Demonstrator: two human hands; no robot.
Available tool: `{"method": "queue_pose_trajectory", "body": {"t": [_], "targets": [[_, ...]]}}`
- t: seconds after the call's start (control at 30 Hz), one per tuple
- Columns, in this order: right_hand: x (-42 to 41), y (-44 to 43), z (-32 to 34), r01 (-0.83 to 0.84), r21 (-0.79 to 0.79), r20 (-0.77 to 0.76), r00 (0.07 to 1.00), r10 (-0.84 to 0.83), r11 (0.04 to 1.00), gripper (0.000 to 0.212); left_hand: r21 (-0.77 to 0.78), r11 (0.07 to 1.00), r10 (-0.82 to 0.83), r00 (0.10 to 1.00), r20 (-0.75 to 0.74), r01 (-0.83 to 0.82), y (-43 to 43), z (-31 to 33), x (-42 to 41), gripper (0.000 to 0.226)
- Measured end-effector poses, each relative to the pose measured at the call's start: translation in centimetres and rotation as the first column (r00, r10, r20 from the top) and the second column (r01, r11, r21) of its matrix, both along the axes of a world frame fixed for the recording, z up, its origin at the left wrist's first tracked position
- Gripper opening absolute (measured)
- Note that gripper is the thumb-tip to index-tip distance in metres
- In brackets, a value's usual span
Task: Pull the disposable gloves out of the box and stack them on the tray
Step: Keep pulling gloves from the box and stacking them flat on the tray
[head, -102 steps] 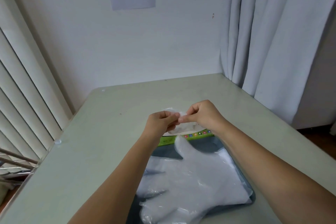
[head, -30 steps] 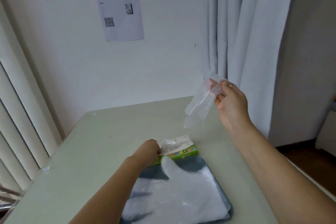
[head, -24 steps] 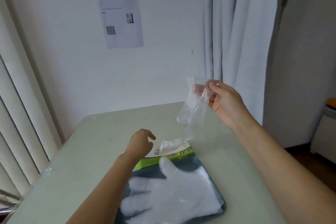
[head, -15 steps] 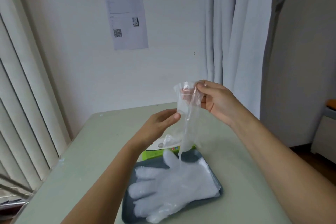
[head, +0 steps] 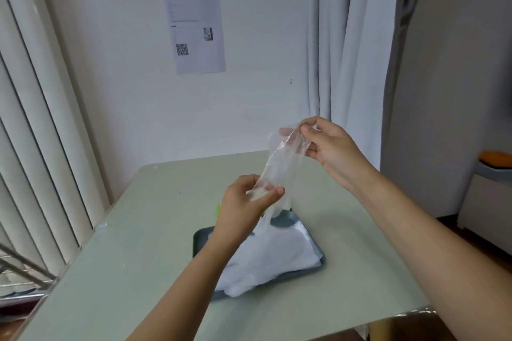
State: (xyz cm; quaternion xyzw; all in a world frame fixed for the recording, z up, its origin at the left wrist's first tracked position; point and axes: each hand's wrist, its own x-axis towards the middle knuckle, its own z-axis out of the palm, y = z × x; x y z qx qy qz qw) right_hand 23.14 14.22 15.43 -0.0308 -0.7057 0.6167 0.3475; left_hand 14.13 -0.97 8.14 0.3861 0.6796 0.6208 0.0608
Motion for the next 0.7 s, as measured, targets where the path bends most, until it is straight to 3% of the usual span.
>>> {"method": "queue_pose_trajectory", "body": {"t": [0.17,0.27,0.33,0.4,0.5,0.57,0.7], "targets": [[1.9,0.2,-0.3,0.087,0.016,0.032,0.996,-0.088,0.996,0.009,0.123,0.984,-0.146,0.982,0.121,0.131,-1.6,1.3,-0.3,0.028],[3.7,0.8,-0.2,0.017,-0.025,0.156,0.988,-0.013,1.000,0.007,0.101,0.957,-0.285,0.942,0.178,0.271,-3.0,3.3,-0.5,0.026],[4.6,1.2,0.0,-0.110,-0.143,0.308,0.940,0.150,0.984,0.040,-0.012,0.934,-0.349,0.921,0.173,0.356,-3.6,4.6,-0.9,0.017],[4.9,1.7,-0.2,-0.230,-0.240,0.432,0.845,0.316,0.943,0.069,-0.150,0.895,-0.395,0.904,0.166,0.419,-3.9,5.7,-1.6,0.026],[4.3,2.5,-1.5,-0.333,-0.274,0.542,0.722,0.431,0.902,0.087,-0.294,0.814,-0.471,0.866,0.168,0.500,-3.7,6.5,-2.9,0.033],[3.5,2.3,-2.6,-0.340,-0.306,0.549,0.700,0.457,0.889,0.078,-0.354,0.768,-0.499,0.845,0.191,0.534,-3.4,6.7,-3.5,0.034],[1.4,0.7,-5.1,-0.222,-0.245,0.537,0.780,0.323,0.944,0.026,-0.487,0.722,-0.456,0.867,0.200,0.492,-2.3,5.7,-5.0,0.028]]}}
